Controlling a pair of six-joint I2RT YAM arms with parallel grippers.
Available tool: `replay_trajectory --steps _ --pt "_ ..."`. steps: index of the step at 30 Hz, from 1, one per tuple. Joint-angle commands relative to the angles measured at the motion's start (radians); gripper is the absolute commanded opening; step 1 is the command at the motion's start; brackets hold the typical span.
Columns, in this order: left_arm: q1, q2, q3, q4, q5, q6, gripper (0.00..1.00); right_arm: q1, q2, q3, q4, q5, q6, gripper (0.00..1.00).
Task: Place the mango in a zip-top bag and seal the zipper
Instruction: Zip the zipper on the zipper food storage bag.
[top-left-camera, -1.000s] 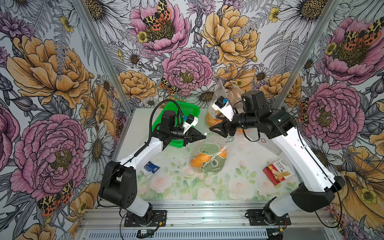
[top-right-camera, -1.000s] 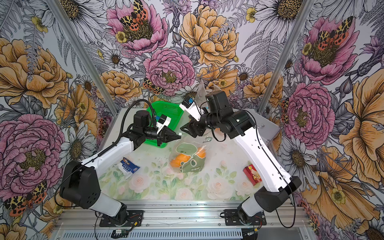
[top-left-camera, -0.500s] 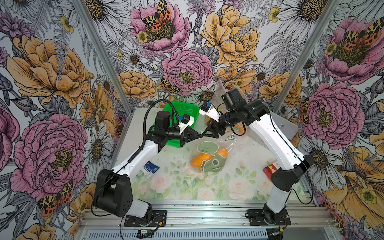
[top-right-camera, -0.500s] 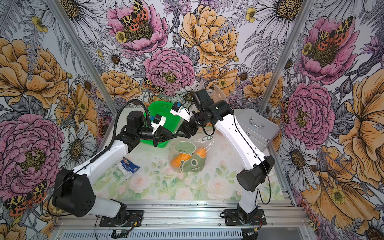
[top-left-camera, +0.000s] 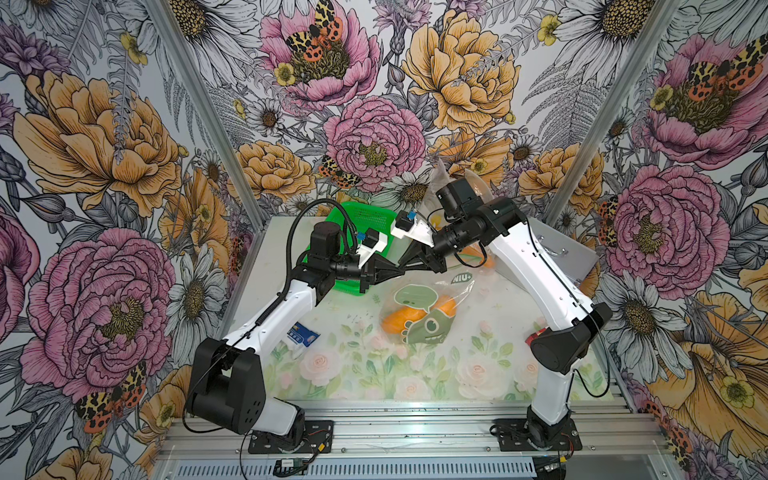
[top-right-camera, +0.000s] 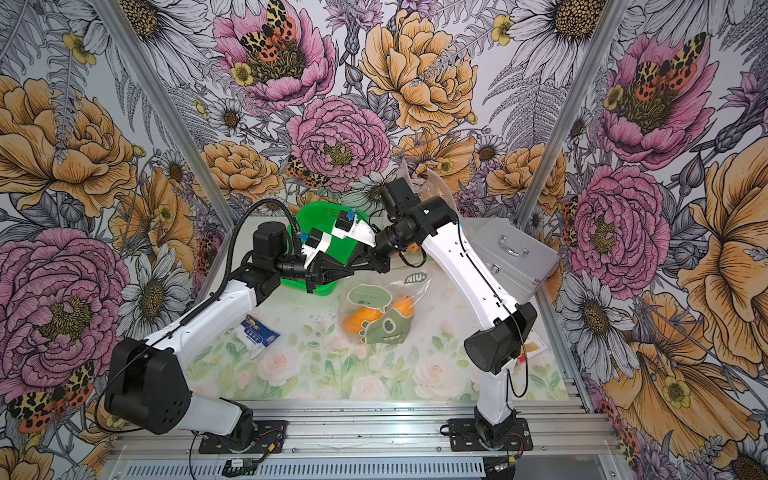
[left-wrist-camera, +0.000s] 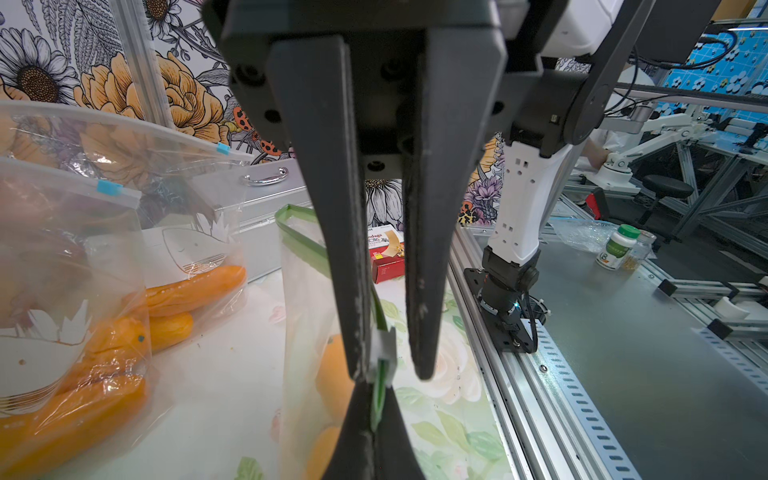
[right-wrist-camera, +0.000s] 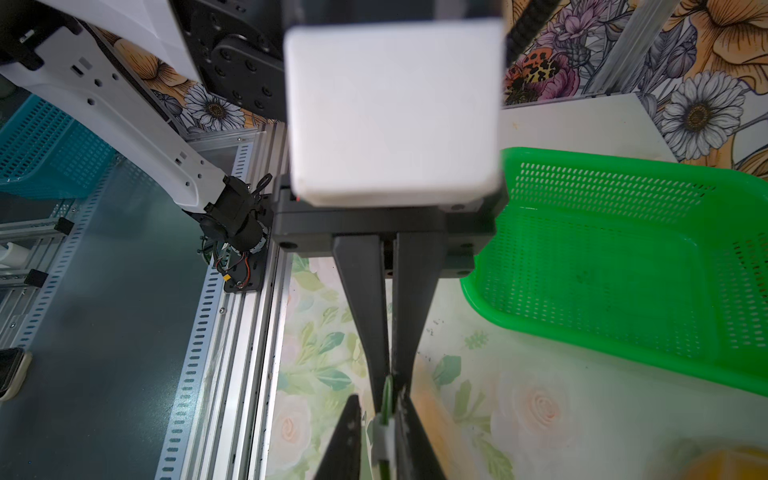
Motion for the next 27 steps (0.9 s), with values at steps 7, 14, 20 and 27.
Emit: replay_trajectory --steps 7,14,20,27 --pt "0.014 -0.018 -0.005 0.000 0.008 -0.003 0.00 0.004 0.022 0.030 -0.018 0.011 -0.002 0.22" --pt "0.022 -0.024 -0.005 0.000 0.002 0.002 0.00 0.000 0.026 0.002 -0.018 0.038 0.002 0.22" --pt "0.026 -0.027 -0.008 0.000 -0.009 0.002 0.00 -0.003 0.023 0.009 -0.018 0.037 0.003 0.11" --pt "0.029 -0.027 -0.008 0.000 -0.032 -0.003 0.00 -0.004 0.023 0.009 -0.018 0.039 0.003 0.00"
